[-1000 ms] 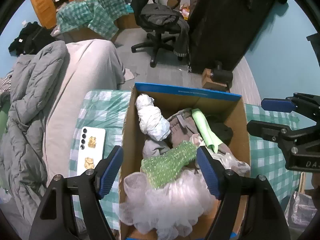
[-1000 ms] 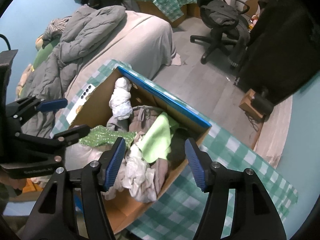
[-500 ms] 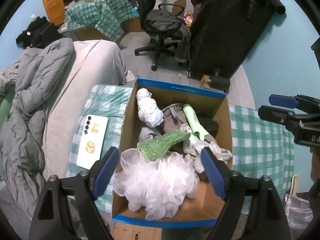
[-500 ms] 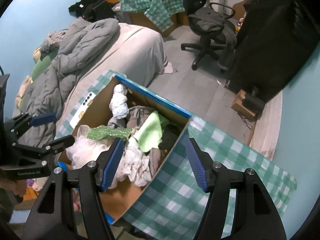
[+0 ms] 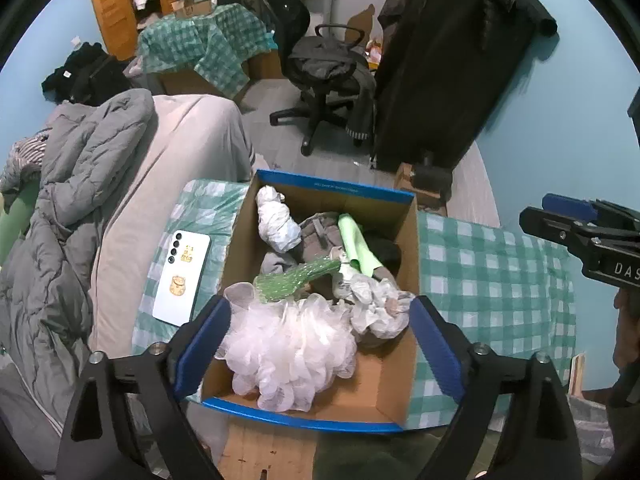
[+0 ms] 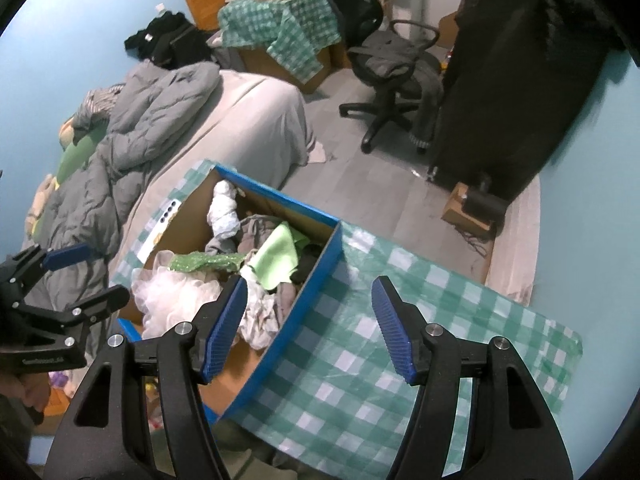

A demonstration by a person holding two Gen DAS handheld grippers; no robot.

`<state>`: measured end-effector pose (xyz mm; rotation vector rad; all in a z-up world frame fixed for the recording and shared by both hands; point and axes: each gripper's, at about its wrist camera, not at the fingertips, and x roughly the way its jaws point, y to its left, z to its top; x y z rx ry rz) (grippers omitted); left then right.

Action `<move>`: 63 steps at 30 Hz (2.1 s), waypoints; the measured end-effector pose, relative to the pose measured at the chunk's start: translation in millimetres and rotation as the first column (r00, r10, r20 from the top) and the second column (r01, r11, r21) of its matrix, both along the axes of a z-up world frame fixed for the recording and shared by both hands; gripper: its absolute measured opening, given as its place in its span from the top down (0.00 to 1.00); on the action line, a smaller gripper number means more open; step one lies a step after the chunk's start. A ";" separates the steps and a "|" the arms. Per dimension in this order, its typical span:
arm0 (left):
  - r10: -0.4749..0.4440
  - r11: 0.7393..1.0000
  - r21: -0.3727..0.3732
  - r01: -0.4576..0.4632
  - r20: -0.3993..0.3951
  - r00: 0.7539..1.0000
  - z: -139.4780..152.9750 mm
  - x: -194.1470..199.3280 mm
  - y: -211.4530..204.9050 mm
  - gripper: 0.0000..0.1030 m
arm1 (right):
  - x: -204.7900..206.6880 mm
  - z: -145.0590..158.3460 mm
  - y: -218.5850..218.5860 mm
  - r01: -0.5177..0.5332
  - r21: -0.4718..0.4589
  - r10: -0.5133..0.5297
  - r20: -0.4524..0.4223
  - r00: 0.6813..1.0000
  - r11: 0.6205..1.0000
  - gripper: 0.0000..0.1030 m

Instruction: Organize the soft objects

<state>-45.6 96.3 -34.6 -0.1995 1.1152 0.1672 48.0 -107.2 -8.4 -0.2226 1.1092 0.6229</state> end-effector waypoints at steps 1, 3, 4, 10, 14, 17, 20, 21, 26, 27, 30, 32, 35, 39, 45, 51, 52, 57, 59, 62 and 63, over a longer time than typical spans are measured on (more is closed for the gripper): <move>0.006 1.000 0.000 -0.006 0.004 1.000 2.3 -1.5 -2.2 0.09 | -1.4 2.5 -3.8 0.006 0.002 -0.006 0.003 1.000 1.000 0.38; 0.016 1.000 -0.014 -0.016 0.010 1.000 6.2 -4.5 -4.8 0.09 | -3.9 6.1 -11.6 0.019 0.006 -0.020 0.006 1.000 1.000 0.38; 0.017 1.000 -0.018 -0.017 0.011 1.000 6.9 -5.2 -6.5 0.09 | -5.3 7.7 -14.7 0.024 0.007 -0.024 0.006 1.000 1.000 0.38; 0.021 1.000 -0.011 -0.021 0.015 1.000 12.7 -10.3 -17.5 0.09 | -15.1 17.4 -37.4 0.059 0.012 -0.060 0.023 0.998 0.998 0.38; -0.011 1.000 -0.015 0.011 0.022 1.000 16.2 -13.6 -29.4 0.09 | -17.4 19.8 -49.4 0.085 0.021 -0.085 0.016 0.996 0.996 0.38; -0.032 0.999 0.001 0.032 0.024 0.999 19.0 -15.2 -39.4 0.09 | -17.2 19.2 -53.7 0.093 0.029 -0.093 0.005 0.996 0.995 0.38; -0.045 0.999 0.007 0.045 0.029 0.999 22.1 -16.7 -46.6 0.08 | -19.1 19.4 -54.9 0.092 0.025 -0.092 0.007 0.996 0.995 0.38; -0.046 0.999 0.003 0.045 0.030 0.999 23.3 -16.8 -47.9 0.07 | -19.3 19.5 -56.3 0.091 0.026 -0.091 0.007 0.996 0.995 0.38; -0.041 0.999 0.034 0.039 0.039 0.998 29.3 -17.5 -53.5 0.04 | -20.9 20.4 -58.8 0.090 0.026 -0.090 0.009 0.996 0.996 0.38; -0.038 0.998 0.044 0.036 0.038 0.999 30.2 -17.0 -54.5 0.04 | -20.8 20.4 -58.6 0.090 0.025 -0.090 0.010 0.996 0.996 0.38; -0.026 0.998 0.058 0.024 0.041 0.999 32.0 -16.2 -56.0 0.04 | -21.1 21.2 -59.9 0.090 0.025 -0.091 0.011 0.996 0.996 0.38; -0.018 0.998 0.055 0.016 0.039 0.999 32.3 -15.5 -56.7 0.04 | -20.6 22.5 -63.2 0.092 0.027 -0.092 0.014 0.996 0.995 0.38; -0.008 0.999 0.053 0.007 0.027 1.000 31.1 -13.9 -58.4 0.04 | -17.9 25.1 -68.4 0.095 0.030 -0.096 0.017 0.995 0.995 0.38; -0.008 0.997 0.072 0.007 0.018 1.000 30.0 -12.5 -63.3 0.04 | -15.1 26.9 -71.7 0.096 0.030 -0.097 0.018 0.995 0.995 0.38; -0.014 0.997 0.073 0.012 0.020 1.000 30.4 -11.9 -66.5 0.04 | -11.7 28.5 -75.0 0.099 0.030 -0.099 0.018 0.995 0.995 0.38; -0.017 0.997 0.074 0.016 0.014 1.000 30.9 -8.8 -68.8 0.04 | -8.7 30.3 -77.2 0.100 0.031 -0.101 0.016 0.995 0.994 0.38; -0.017 0.997 0.074 0.016 0.016 1.000 31.4 -9.4 -68.9 0.04 | -9.0 30.2 -77.1 0.101 0.031 -0.101 0.017 0.995 0.994 0.38; -0.015 0.998 0.065 0.014 0.015 1.000 30.8 -7.4 -69.4 0.04 | -6.9 31.1 -79.3 0.102 0.032 -0.103 0.018 0.995 0.994 0.38; -0.014 0.998 0.062 0.014 0.015 1.000 30.4 -6.2 -68.3 0.04 | -6.9 30.9 -79.5 0.102 0.032 -0.103 0.020 0.995 0.994 0.38; -0.015 0.998 0.064 0.014 0.014 1.000 30.7 -5.7 -68.3 0.04 | -3.0 32.5 -82.3 0.102 0.033 -0.103 0.018 0.995 0.994 0.38; -0.014 0.998 0.062 0.013 0.014 1.000 30.5 -5.4 -68.2 0.04 | -4.4 31.8 -81.6 0.103 0.032 -0.103 0.018 0.994 0.994 0.38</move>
